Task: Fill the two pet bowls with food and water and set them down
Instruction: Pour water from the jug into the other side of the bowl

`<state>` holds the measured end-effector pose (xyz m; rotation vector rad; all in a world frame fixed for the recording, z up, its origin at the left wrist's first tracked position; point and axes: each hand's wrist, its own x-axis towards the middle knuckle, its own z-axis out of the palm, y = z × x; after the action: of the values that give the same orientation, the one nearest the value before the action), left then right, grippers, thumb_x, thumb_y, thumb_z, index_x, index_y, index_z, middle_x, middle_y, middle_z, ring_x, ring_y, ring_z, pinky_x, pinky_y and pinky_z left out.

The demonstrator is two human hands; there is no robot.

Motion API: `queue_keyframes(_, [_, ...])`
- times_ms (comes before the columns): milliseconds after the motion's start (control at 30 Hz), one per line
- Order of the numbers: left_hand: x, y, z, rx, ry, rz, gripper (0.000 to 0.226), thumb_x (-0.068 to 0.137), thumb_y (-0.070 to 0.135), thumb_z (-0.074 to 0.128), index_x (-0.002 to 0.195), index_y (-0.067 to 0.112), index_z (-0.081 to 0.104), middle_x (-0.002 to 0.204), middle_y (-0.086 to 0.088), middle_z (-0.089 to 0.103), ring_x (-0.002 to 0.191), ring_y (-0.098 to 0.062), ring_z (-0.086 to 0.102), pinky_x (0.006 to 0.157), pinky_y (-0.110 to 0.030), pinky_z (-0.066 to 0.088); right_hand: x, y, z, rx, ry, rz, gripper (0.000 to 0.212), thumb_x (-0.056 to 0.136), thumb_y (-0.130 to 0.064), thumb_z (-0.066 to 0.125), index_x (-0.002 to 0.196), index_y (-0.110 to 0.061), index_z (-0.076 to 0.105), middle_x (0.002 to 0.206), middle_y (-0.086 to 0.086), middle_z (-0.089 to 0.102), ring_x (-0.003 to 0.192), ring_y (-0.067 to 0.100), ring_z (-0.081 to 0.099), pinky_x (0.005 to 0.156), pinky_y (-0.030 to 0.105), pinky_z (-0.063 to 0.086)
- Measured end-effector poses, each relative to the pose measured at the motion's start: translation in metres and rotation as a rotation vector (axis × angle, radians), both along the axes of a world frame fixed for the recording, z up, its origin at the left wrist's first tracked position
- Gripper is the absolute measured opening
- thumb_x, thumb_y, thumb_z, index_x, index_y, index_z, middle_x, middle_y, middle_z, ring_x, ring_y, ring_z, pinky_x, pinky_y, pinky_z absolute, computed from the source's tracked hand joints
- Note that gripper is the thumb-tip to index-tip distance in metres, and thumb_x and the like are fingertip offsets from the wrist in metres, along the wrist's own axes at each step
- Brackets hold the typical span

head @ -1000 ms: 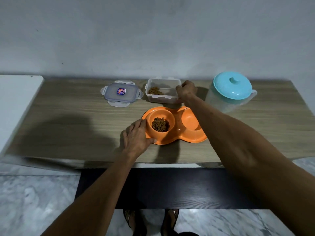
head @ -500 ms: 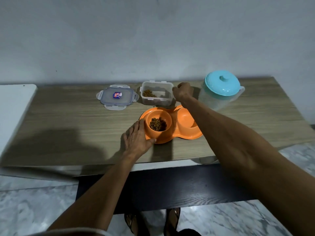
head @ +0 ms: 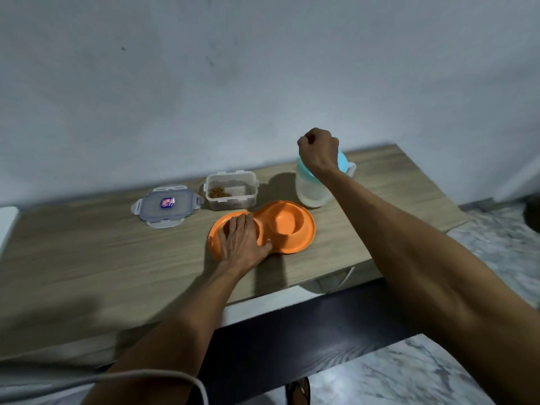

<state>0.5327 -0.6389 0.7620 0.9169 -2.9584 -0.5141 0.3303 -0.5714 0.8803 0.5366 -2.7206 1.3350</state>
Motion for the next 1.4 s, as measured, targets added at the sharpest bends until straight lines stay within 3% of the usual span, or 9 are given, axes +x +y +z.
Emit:
queue_keyframes(267, [-0.027,0.015,-0.008,0.009,-0.048,0.02,0.098,0.076,0.068,0.06,0.151,0.016,0.024,0.156,-0.006,0.028,0.145,-0.028,0.022,0.112,-0.059,0.022,-0.059,0.053,-0.027,0.01,-0.014,-0.171,0.03,0.089,-0.027,0.048,0.096,-0.009,0.071,0.098,0.012,0.072,0.093,0.03,0.063,0.072,0.031,0.044])
queue_keyframes(367, [-0.038,0.022,-0.016,0.019,-0.06,0.069,0.101,0.074,0.072,0.059,0.151,0.018,0.023,0.157,-0.007,0.027,0.146,-0.029,0.021,0.112,-0.059,0.022,-0.082,0.063,-0.05,-0.057,-0.181,-0.246,0.033,0.091,-0.03,0.048,0.098,-0.007,0.071,0.095,0.012,0.068,0.092,0.029,0.061,0.076,0.032,0.044])
queue_keyframes(567, [-0.043,0.029,-0.023,0.004,-0.077,0.11,0.101,0.073,0.077,0.054,0.151,0.019,0.024,0.158,-0.005,0.026,0.147,-0.03,0.017,0.113,-0.061,0.018,-0.091,0.067,-0.083,-0.362,-0.49,-0.343,0.031,0.089,-0.031,0.046,0.076,-0.009,0.064,0.082,0.01,0.061,0.076,0.026,0.053,0.071,0.037,0.045])
queue_keyframes(767, [-0.046,0.031,-0.022,-0.004,-0.096,0.119,0.102,0.075,0.076,0.053,0.152,0.016,0.024,0.158,-0.005,0.029,0.147,-0.03,0.017,0.112,-0.062,0.018,-0.098,0.061,-0.095,-0.491,-0.62,-0.379,0.034,0.081,-0.041,0.056,0.077,-0.009,0.066,0.082,0.007,0.065,0.076,0.027,0.058,0.07,0.037,0.047])
queue_keyframes(867, [-0.047,0.031,-0.019,-0.014,-0.101,0.106,0.101,0.077,0.075,0.053,0.152,0.014,0.024,0.158,-0.007,0.028,0.148,-0.03,0.015,0.114,-0.061,0.016,-0.101,0.061,-0.094,-0.487,-0.67,-0.384,0.029,0.072,-0.038,0.064,0.063,-0.011,0.062,0.065,0.001,0.061,0.066,0.025,0.056,0.061,0.036,0.043])
queue_keyframes(1100, [-0.048,0.03,-0.014,0.019,-0.113,0.097,0.103,0.077,0.072,0.057,0.152,0.01,0.024,0.159,-0.009,0.027,0.151,-0.029,0.01,0.118,-0.059,0.009,-0.097,0.062,-0.073,-0.433,-0.62,-0.322,0.024,0.071,-0.02,0.065,0.053,-0.014,0.051,0.055,-0.003,0.051,0.051,0.016,0.044,0.058,0.03,0.04])
queue_keyframes(1233, [-0.048,0.031,-0.012,0.041,-0.108,0.107,0.104,0.077,0.071,0.059,0.153,0.011,0.023,0.16,-0.009,0.026,0.151,-0.028,0.01,0.119,-0.057,0.006,-0.093,0.062,-0.056,-0.364,-0.55,-0.265,0.024,0.075,-0.022,0.065,0.061,-0.01,0.051,0.062,-0.001,0.053,0.052,0.013,0.044,0.052,0.026,0.037])
queue_keyframes(1400, [-0.048,0.032,-0.011,0.059,-0.102,0.11,0.104,0.075,0.071,0.061,0.152,0.011,0.024,0.159,-0.009,0.027,0.151,-0.028,0.01,0.118,-0.057,0.005,-0.093,0.06,-0.039,-0.251,-0.404,-0.165,0.034,0.077,-0.02,0.06,0.05,-0.01,0.042,0.049,0.0,0.04,0.049,0.016,0.034,0.059,0.031,0.035])
